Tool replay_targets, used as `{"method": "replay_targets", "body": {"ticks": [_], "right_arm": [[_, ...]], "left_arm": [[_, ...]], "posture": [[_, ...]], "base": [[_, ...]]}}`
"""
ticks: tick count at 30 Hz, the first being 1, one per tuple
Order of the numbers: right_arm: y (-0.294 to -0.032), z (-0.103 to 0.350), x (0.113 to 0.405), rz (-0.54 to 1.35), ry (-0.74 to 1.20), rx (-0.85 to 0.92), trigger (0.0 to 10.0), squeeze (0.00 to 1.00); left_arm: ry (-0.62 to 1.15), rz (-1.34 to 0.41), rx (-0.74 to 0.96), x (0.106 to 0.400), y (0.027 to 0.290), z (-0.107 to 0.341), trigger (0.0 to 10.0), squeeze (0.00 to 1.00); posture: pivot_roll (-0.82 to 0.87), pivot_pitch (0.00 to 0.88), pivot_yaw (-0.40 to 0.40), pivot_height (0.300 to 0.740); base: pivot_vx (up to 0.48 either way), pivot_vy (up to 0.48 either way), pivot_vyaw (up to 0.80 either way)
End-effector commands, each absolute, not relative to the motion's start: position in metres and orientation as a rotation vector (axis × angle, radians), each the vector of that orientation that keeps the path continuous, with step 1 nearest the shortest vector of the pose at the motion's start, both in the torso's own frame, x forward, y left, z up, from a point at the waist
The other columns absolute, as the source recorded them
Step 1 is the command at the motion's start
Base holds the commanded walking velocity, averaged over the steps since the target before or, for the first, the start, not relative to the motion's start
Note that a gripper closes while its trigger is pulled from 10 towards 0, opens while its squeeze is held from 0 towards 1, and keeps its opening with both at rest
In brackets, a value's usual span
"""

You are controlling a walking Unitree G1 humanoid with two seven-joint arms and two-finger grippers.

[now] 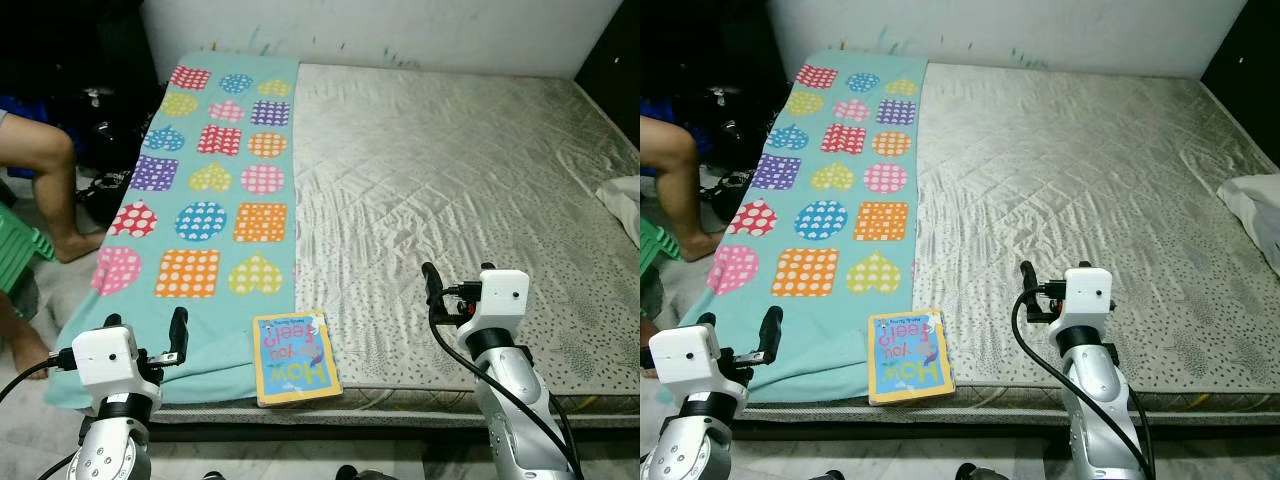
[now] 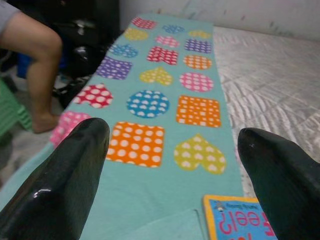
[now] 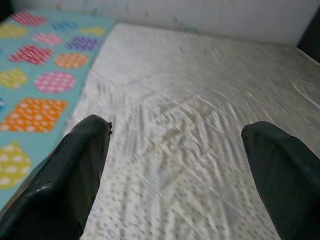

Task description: Clean up the room

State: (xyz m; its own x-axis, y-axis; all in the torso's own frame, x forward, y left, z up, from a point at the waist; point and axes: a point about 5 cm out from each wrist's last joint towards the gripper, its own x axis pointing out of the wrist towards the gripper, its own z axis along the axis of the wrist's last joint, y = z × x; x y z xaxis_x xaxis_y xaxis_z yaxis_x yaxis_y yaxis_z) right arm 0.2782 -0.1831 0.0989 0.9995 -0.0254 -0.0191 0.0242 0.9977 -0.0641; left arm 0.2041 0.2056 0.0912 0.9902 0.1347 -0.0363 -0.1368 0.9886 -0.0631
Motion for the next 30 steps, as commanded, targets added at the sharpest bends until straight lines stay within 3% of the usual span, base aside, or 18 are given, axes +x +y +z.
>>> {"method": "replay_targets", "body": {"ticks": [1,17,30], "right_arm": [[-0.1870,0.0909,0.2754,-0.039,0.072,-0.089,10.0,0.00],[-0.1840,0.0932,0.2704,0.000,0.088,-0.086,10.0,0.00],[-0.1826,0.0942,0.2707,0.014,0.097,-0.081,10.0,0.00]], "left_arm": [[0.035,0.130,-0.069,0.2040,0.2054,0.0926,10.0,0.00],[0.047,0.128,-0.084,0.1999,0.2041,0.0945,10.0,0.00],[0.049,0.133,-0.088,0.2027,0.2040,0.0965,10.0,0.00]], "posture": [[-0.01,0.182,-0.070,0.740],[-0.01,0.217,-0.079,0.740],[-0.02,0.230,-0.078,0.651]], "base": [[0.000,0.000,0.00],[0.000,0.000,0.00],[0.000,0.000,0.00]]}}
